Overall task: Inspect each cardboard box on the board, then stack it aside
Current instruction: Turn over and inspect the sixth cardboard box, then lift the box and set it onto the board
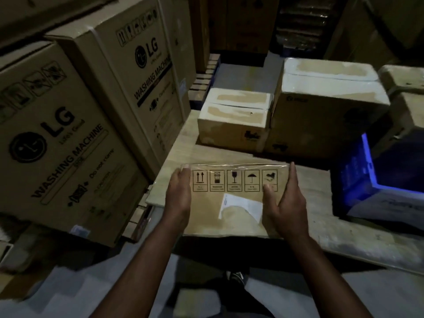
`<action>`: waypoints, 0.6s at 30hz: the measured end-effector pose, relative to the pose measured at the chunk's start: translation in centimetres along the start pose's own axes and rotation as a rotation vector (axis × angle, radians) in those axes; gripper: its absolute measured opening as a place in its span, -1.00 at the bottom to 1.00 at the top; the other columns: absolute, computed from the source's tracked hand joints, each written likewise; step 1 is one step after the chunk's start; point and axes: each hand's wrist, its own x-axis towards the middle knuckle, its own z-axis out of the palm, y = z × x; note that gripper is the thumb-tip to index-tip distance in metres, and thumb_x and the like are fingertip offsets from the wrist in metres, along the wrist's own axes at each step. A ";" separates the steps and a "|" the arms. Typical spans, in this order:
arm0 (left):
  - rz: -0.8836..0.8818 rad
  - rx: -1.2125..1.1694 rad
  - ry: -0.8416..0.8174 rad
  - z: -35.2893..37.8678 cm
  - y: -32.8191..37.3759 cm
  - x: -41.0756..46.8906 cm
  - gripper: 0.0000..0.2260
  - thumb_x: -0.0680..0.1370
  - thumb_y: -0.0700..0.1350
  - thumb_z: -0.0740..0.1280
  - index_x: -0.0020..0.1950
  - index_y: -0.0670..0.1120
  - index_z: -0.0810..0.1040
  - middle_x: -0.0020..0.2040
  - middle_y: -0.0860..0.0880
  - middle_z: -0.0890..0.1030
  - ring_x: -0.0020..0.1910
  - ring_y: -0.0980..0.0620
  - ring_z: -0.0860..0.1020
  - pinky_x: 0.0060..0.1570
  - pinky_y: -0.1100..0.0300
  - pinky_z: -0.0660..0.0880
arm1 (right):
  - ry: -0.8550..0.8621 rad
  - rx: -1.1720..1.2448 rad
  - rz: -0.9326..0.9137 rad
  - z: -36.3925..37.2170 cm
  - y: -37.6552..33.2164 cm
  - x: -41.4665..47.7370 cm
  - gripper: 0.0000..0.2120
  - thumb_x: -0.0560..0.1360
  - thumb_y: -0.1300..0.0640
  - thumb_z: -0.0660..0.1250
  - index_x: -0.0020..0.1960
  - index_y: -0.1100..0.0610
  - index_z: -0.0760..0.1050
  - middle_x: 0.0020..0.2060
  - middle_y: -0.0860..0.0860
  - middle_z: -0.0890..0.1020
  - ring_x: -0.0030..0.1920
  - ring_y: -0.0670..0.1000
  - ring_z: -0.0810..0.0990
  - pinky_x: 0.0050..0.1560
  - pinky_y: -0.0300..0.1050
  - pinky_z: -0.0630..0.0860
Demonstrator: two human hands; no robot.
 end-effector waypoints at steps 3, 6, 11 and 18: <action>-0.094 -0.090 -0.162 -1.4 -2.9 -4.0 -0.18 0.33 0.61 0.14 0.27 0.03 0.61 0.12 -0.05 0.70 0.12 -0.08 0.65 0.17 -0.16 0.56 | -0.009 0.087 0.067 -0.5 0.8 -4.4 -0.26 0.51 -0.36 0.16 0.53 0.06 0.23 0.15 -0.04 0.62 0.13 -0.03 0.63 0.02 -0.24 0.58; -0.146 -0.154 -0.207 -2.5 -5.9 -7.2 -0.17 0.30 0.62 0.18 0.35 0.11 0.55 0.21 -0.04 0.65 0.19 -0.09 0.62 0.22 -0.19 0.53 | -0.010 0.070 0.125 -1.0 1.9 -8.3 -0.27 0.51 -0.41 0.16 0.41 0.13 0.34 0.07 -0.05 0.60 0.06 0.00 0.61 -0.12 -0.31 0.48; -0.150 -0.088 -0.248 -2.8 -10.2 -11.3 -0.47 0.58 0.33 0.12 0.43 0.08 0.46 0.27 0.07 0.55 0.21 0.04 0.52 0.23 0.06 0.42 | -0.059 0.116 0.351 -1.0 4.0 -14.0 -0.41 0.47 -0.31 0.22 0.25 0.14 0.28 0.18 0.05 0.52 0.21 0.12 0.55 0.11 -0.12 0.41; -0.164 0.161 -0.289 -0.6 -15.5 -12.3 -0.32 0.48 0.35 0.18 0.50 0.01 0.40 0.31 -0.03 0.57 0.29 -0.08 0.52 0.38 -0.05 0.39 | 0.041 0.320 0.675 0.4 6.6 -15.1 -0.12 0.39 -0.22 0.48 0.46 0.20 0.16 0.28 0.07 0.50 0.24 0.04 0.52 0.21 -0.14 0.38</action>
